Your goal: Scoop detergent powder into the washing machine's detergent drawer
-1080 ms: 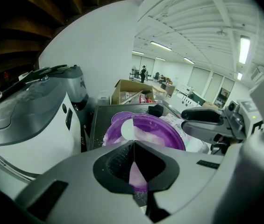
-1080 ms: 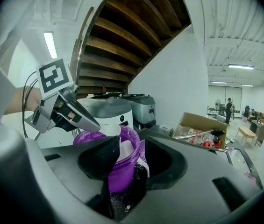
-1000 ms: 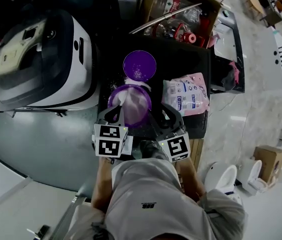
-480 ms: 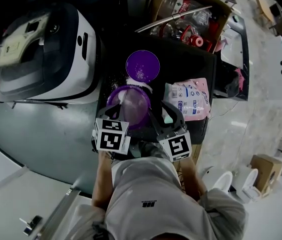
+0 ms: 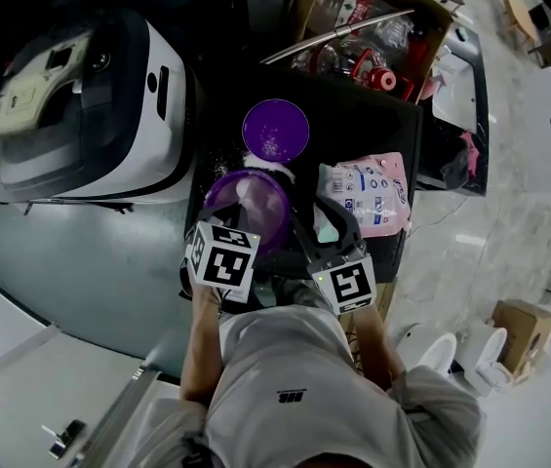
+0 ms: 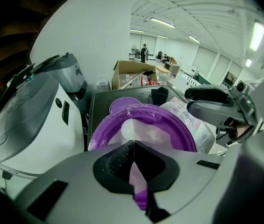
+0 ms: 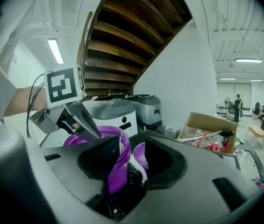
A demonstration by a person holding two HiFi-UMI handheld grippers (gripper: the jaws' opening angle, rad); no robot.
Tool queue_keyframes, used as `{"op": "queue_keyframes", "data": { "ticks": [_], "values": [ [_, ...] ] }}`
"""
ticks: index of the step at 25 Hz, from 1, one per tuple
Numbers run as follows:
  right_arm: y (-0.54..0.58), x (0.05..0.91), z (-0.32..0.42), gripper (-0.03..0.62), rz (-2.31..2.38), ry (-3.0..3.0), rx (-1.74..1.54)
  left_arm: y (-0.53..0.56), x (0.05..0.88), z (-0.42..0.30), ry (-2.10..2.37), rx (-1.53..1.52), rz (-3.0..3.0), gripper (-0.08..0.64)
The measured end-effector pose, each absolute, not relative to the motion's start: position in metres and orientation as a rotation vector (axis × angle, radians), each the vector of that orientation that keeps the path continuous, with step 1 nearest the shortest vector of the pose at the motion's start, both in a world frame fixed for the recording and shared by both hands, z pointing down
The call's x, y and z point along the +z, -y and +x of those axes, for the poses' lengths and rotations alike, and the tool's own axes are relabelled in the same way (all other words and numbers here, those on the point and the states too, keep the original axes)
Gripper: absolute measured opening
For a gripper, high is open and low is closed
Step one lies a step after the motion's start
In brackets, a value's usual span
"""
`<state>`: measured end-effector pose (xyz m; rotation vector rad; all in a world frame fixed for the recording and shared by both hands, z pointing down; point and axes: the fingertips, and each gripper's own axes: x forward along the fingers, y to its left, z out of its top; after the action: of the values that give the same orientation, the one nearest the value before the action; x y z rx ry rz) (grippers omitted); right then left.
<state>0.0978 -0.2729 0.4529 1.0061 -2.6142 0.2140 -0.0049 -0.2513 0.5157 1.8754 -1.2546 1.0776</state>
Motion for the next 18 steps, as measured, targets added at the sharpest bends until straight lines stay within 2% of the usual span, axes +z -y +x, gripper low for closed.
{"op": "queue_keyframes", "data": {
  "ticks": [11,18],
  "values": [
    [0.275,0.451,0.111,0.167,1.047,2.592,0.267,0.249,0.529,0.011,1.095,1.273,1.859,0.017],
    [0.277,0.449,0.12,0.167,1.083,2.619,0.235,0.244,0.534,0.041,0.939,1.243,1.905,0.017]
  ]
}}
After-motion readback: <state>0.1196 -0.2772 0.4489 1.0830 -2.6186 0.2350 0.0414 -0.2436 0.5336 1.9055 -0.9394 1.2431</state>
